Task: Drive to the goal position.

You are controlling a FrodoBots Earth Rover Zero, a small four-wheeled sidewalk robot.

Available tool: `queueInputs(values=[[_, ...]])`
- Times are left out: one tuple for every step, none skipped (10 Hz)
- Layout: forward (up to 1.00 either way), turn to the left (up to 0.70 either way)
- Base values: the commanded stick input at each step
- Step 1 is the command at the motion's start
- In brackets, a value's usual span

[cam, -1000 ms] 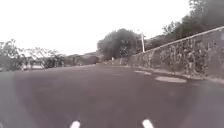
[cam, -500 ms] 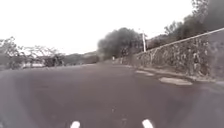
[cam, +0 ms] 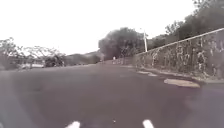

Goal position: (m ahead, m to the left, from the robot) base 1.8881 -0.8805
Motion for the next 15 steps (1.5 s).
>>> queueInputs(values=[[0.5, -0.5], [0.5, -0.5], [0.5, -0.5], [0.5, -0.43], [0.5, -0.34], [0.5, -0.25], [0.5, -0.17], [0.5, -0.08], [0.5, 0.0], [0.5, 0.0], [0.5, 0.0], [0.5, 0.0], [0.5, 0.0], [0.5, 0.0], [0.5, 0.0]])
